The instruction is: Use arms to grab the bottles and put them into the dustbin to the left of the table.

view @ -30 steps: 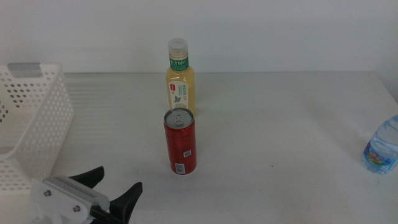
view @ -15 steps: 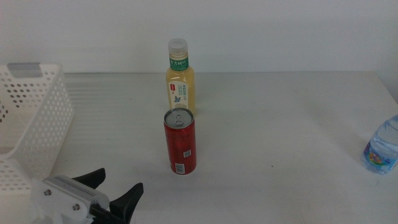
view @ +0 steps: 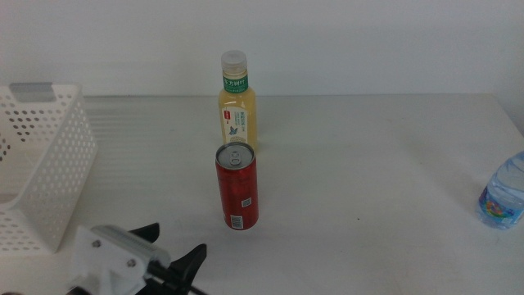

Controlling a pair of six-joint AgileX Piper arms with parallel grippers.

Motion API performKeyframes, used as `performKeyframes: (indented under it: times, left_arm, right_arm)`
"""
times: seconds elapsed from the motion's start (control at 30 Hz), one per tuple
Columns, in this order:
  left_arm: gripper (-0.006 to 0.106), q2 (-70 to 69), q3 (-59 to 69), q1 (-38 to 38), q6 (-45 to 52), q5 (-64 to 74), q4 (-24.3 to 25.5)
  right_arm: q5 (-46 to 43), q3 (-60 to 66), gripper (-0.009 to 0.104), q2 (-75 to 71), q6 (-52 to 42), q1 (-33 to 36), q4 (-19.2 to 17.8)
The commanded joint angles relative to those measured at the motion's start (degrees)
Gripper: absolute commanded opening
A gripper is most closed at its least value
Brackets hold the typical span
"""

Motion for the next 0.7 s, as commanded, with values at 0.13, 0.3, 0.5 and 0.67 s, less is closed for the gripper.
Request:
performKeyframes:
  times: [0.13, 0.3, 0.5, 0.67]
  left_arm:
    - [0.09, 3.56, -5.67, -0.23, -1.05, -10.31, 0.92]
    - [0.09, 6.26, -9.44, -0.23, -1.05, -10.25, 2.37]
    - [0.09, 8.31, -13.87, -0.23, -1.33, -8.6, 3.16]
    - [0.09, 11.02, -18.05, -0.23, -2.36, -8.46, 5.63]
  right_arm:
    - [-4.24, -0.44, 0.077, -1.53, -0.5, -0.34, -0.35]
    - [-4.24, -0.44, 0.077, -1.53, -0.5, -0.34, -0.35]
    - [-4.24, -0.44, 0.077, -1.53, -0.5, -0.34, -0.35]
    - [-4.24, -0.44, 0.077, -1.53, -0.5, -0.34, -0.35]
